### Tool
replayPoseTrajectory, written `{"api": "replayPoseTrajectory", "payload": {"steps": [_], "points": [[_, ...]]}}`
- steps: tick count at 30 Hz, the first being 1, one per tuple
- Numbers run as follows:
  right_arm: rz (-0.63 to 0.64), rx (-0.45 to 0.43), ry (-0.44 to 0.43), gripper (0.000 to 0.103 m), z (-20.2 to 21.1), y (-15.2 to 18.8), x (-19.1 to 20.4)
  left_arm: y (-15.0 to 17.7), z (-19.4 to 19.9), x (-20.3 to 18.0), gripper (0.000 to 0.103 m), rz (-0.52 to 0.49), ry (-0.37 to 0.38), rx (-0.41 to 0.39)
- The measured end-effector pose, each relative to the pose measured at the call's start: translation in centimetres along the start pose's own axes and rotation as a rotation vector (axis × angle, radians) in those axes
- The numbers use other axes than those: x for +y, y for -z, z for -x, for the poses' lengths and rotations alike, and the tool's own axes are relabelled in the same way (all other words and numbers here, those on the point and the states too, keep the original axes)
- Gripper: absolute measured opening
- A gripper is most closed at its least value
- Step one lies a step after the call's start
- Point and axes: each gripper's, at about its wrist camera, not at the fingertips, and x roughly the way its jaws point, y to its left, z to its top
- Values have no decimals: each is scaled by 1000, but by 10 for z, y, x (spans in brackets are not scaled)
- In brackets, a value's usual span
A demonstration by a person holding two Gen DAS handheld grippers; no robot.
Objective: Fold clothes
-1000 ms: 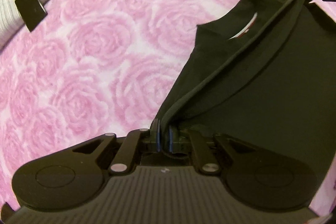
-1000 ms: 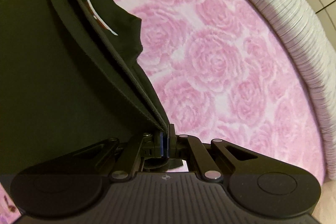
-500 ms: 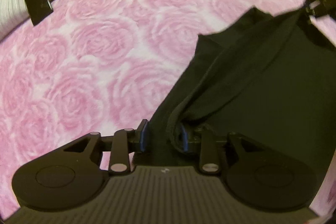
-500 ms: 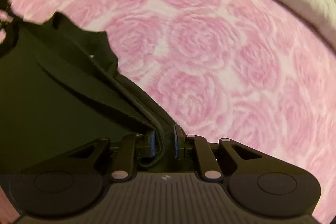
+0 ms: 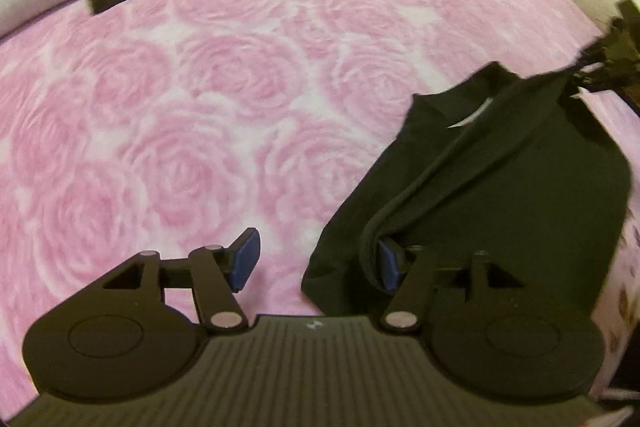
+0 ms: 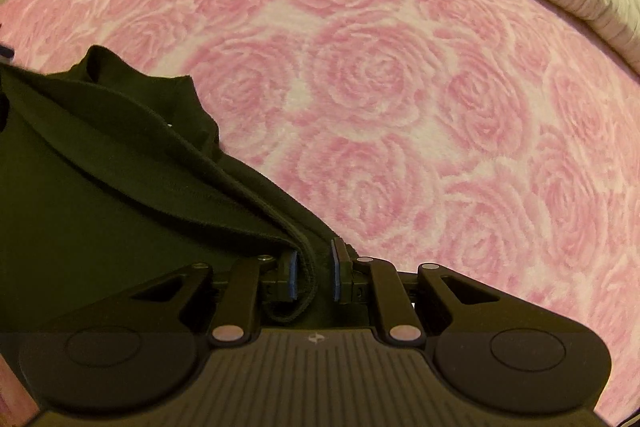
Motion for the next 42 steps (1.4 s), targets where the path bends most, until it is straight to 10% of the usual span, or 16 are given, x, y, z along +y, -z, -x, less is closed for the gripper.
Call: {"api": "replayPoseTrajectory", "payload": {"steps": [12, 16, 25, 27, 30, 34, 42], "points": [[-9, -3, 18, 20, 2, -2, 9, 1, 4, -15, 63, -45, 240, 79], [-13, -1, 27, 20, 3, -3, 11, 10, 18, -10, 63, 80, 106, -58], [-51, -13, 36, 20, 3, -1, 13, 44, -13, -45, 63, 115, -1, -58], [-60, -20, 39, 20, 3, 0, 13, 41, -21, -49, 60, 114, -14, -55], [-72, -25, 48, 20, 3, 3, 14, 34, -32, -50, 1, 109, -64, -6], [-111, -31, 29, 0, 6, 5, 9, 42, -15, -33, 2, 193, -84, -49], [-289, -105, -39, 0, 22, -6, -21, 46, -10, -2, 3, 346, -57, -77]]}}
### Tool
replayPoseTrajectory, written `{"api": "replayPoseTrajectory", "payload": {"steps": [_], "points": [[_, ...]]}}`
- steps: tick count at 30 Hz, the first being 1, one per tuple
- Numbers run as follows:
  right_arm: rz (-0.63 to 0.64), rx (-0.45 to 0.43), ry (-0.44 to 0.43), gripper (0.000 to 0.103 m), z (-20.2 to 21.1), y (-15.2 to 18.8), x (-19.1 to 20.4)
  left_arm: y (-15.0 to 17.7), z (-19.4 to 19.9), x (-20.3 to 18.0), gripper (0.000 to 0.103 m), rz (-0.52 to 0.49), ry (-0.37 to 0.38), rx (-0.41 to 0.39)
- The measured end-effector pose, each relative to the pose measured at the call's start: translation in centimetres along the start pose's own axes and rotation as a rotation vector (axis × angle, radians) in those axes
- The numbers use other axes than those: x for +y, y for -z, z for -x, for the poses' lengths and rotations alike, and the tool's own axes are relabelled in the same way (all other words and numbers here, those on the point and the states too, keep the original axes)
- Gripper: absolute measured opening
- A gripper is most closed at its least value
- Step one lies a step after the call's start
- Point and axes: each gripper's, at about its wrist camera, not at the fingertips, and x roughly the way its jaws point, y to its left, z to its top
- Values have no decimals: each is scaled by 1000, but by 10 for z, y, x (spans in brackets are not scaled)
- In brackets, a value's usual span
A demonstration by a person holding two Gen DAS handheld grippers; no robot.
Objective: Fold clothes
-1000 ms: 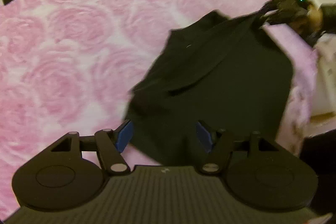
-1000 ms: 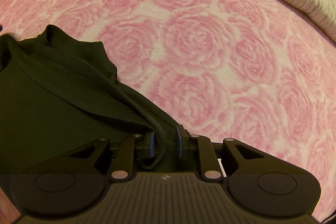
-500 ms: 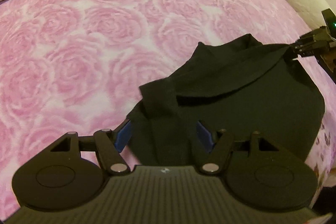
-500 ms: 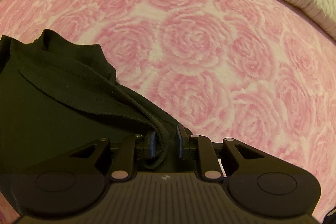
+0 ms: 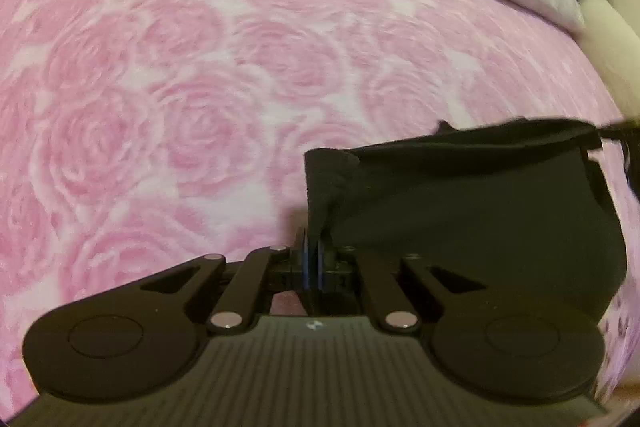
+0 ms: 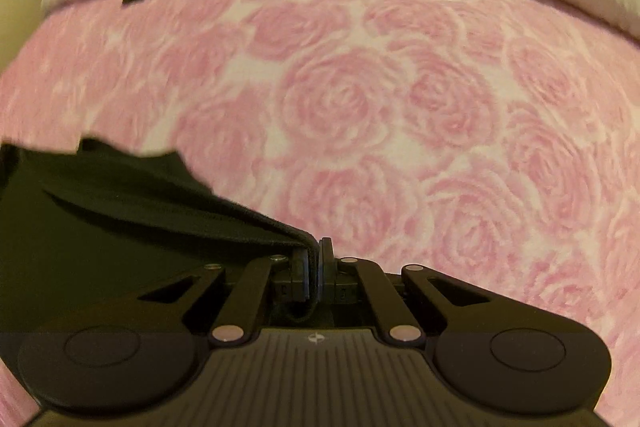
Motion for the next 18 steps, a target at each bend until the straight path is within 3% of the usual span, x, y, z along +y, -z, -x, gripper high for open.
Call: {"api": "replayPoseTrajectory", "payload": {"steps": [2, 4, 7, 10, 11, 12, 14, 16, 18], "points": [[-32, 28, 0, 4, -9, -7, -6, -2, -13, 8, 7, 58, -25, 52], [-58, 68, 6, 22, -20, -13, -11, -2, -15, 16, 9, 100, -71, 41], [-72, 46, 23, 23, -23, -13, -13, 0, -6, 26, 9, 170, -76, -3], [-124, 14, 3, 27, -17, -7, -13, 0, 2, 23, 9, 128, -59, 1], [-142, 4, -4, 38, -15, -5, -14, 0, 2, 19, 11, 103, -52, 10], [-183, 1, -21, 41, -14, -3, -18, 0, 2, 16, 12, 83, -48, 16], [-294, -1, -63, 42, -13, 1, -32, -1, -1, 12, 16, 55, -45, 26], [-358, -33, -45, 43, -9, 0, -43, -1, -7, 11, 17, 59, -39, 35], [-418, -59, -45, 43, -4, -2, -56, 0, -15, 11, 25, 68, -38, 40]]}}
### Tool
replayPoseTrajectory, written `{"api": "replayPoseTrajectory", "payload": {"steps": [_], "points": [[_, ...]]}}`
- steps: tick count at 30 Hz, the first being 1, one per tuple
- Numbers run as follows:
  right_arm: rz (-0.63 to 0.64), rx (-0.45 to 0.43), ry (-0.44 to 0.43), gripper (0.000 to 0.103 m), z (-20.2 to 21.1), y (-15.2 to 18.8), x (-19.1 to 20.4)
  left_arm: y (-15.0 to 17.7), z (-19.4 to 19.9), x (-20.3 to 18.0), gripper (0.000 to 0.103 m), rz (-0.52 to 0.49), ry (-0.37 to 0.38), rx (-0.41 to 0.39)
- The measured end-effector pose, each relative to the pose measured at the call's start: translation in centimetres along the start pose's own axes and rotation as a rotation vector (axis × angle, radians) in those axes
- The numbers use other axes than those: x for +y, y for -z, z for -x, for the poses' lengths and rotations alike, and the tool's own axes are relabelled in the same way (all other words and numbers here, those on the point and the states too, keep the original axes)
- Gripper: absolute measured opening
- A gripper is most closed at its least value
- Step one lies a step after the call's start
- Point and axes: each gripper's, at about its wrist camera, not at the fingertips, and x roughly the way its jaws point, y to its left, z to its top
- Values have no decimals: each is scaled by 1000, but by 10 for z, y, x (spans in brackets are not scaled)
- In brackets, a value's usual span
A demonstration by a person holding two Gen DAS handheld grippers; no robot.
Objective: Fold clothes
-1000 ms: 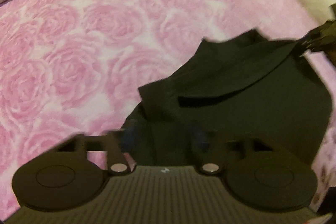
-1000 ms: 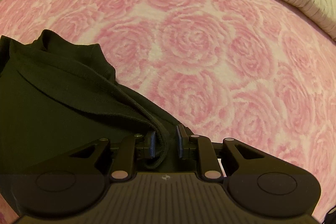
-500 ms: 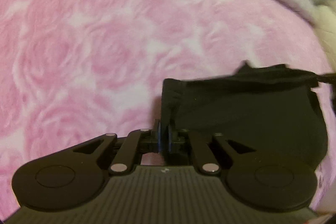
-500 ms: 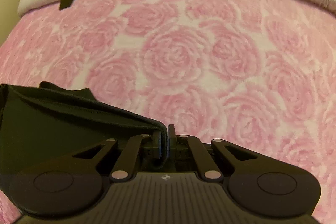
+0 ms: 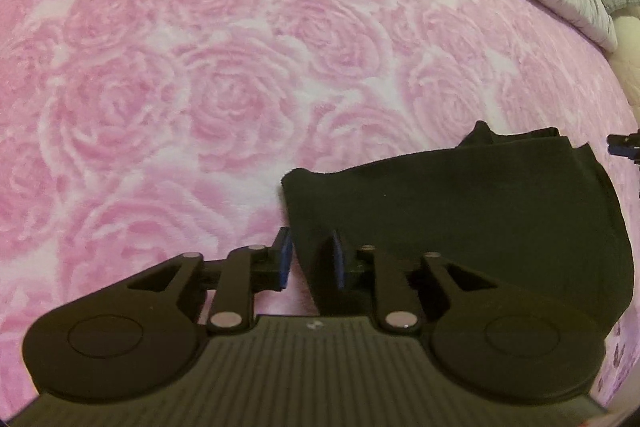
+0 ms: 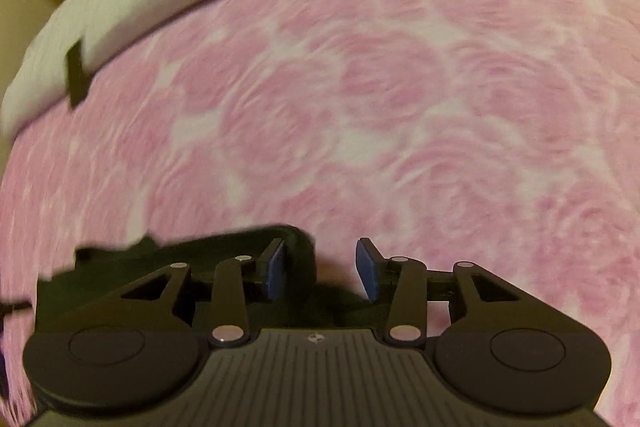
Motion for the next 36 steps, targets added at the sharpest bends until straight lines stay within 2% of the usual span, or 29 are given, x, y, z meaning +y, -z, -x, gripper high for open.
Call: {"api": "replayPoseTrajectory", "payload": {"steps": [2, 6, 12, 14, 16, 18, 20, 24, 27, 29, 33, 34, 36], "points": [[-33, -22, 1, 43, 6, -6, -8, 0, -6, 0, 29, 13, 7, 8], [91, -11, 35, 44, 10, -3, -1, 2, -18, 1, 29, 48, 17, 32], [267, 120, 63, 44, -21, 28, 15, 3, -23, -1, 33, -4, -19, 22], [311, 128, 131, 43, -29, 38, 17, 3, -20, -2, 33, -30, -38, 10], [308, 99, 207, 45, -28, 41, 17, 4, -13, -1, 33, -37, -62, -11], [304, 61, 266, 45, -18, 45, 20, 5, -5, 1, 32, -41, -81, -26], [301, 25, 309, 44, -4, 48, 23, 10, 6, 0, 28, -68, -84, -19], [266, -5, 256, 46, 43, 70, 36, 38, 36, -21, 30, -265, -94, -6], [270, 10, 217, 51, 68, 104, 61, 68, 61, -38, 38, -382, -49, 2], [287, 35, 193, 55, 79, 129, 81, 92, 74, -46, 46, -403, 12, 37], [280, 113, 104, 57, 87, 187, 115, 148, 75, -52, 47, -350, 75, 144], [279, 127, 93, 58, 86, 200, 121, 162, 72, -54, 45, -345, 85, 160], [252, 141, 97, 58, 83, 224, 127, 181, 69, -59, 18, -373, 90, 154]]}}
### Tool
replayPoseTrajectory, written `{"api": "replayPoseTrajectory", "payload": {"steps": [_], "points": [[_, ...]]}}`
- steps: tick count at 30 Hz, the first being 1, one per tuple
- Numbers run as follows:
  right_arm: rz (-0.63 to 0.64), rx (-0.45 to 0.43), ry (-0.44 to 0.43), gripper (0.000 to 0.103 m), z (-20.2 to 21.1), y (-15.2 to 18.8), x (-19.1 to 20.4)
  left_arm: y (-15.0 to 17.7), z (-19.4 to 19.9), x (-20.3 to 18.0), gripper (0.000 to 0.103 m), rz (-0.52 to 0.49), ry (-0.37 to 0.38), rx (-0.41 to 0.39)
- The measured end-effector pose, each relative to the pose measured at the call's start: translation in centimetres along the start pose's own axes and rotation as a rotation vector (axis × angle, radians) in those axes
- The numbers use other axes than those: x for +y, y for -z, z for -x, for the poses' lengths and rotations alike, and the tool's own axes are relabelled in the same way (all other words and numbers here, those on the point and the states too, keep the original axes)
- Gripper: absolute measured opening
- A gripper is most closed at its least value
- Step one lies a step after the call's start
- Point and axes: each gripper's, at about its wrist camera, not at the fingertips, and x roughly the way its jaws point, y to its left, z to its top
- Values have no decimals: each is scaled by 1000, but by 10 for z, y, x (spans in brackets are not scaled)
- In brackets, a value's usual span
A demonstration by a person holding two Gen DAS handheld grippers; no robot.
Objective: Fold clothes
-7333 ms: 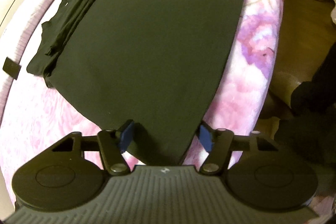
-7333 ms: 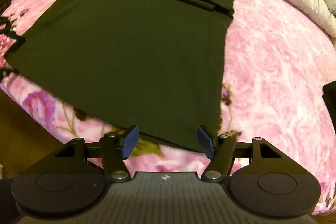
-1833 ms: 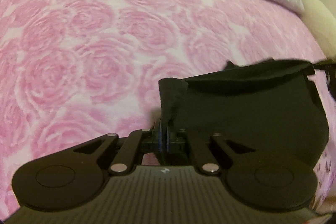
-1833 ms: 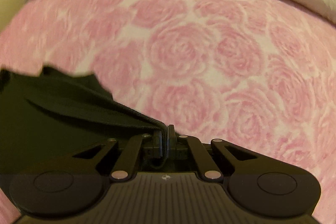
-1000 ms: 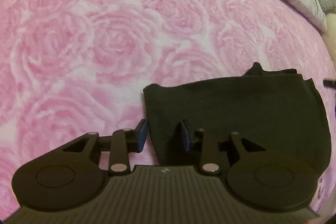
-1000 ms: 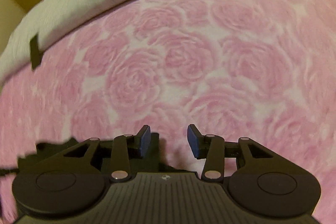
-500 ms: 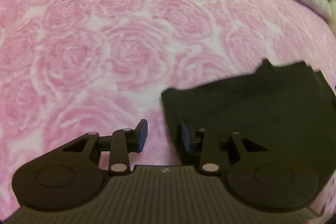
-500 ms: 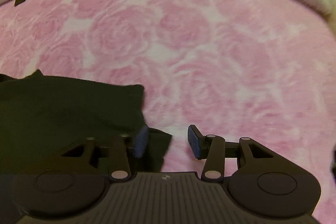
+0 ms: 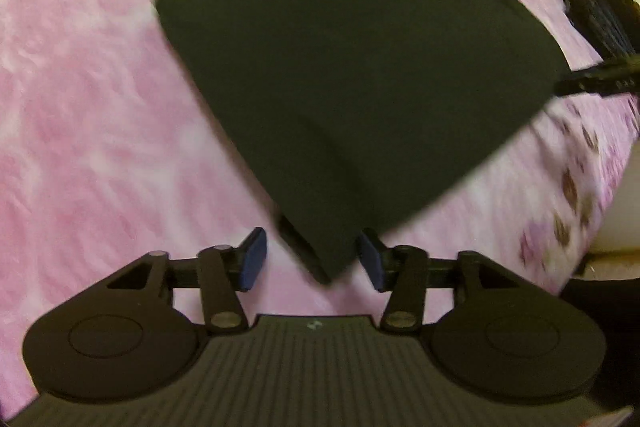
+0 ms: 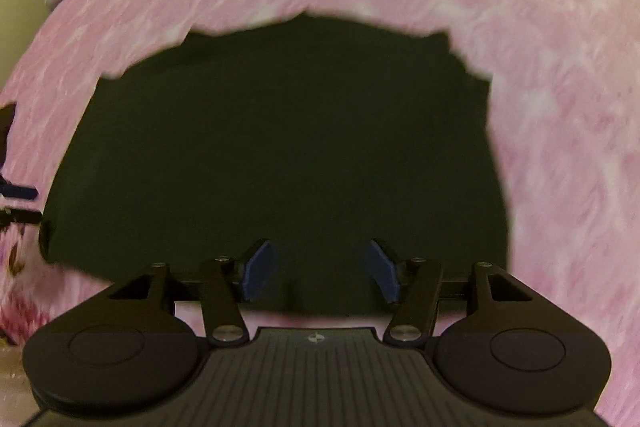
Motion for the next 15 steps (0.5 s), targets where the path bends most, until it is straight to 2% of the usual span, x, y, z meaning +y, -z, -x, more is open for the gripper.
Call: {"api": "replayPoseTrajectory", "payload": {"steps": [1, 3, 4, 7, 10, 12, 13, 14, 15], "points": [[-24, 4, 3, 58, -4, 9, 2, 6, -1, -4, 9, -23, -17, -17], [-32, 13, 18, 58, -10, 21, 1, 15, 2, -3, 6, -29, -32, -26], [-39, 12, 35, 58, -10, 27, -3, 19, 6, 0, 0, -32, -48, -26], [-77, -11, 84, 58, -5, 39, -21, 37, 21, 13, 0, -64, -113, 8], [-103, -44, 128, 58, 12, 51, -35, 48, 42, 19, 1, -73, -172, 1], [-112, -61, 142, 58, 23, 60, -39, 47, 53, 16, 7, -58, -184, -31], [-115, -68, 143, 58, 29, 66, -39, 45, 57, 12, 16, -48, -174, -51], [-115, -72, 140, 59, 34, 72, -38, 41, 56, 6, 34, -48, -162, -61], [-113, -74, 135, 59, 39, 79, -37, 38, 52, 0, 41, -57, -150, -65]]}}
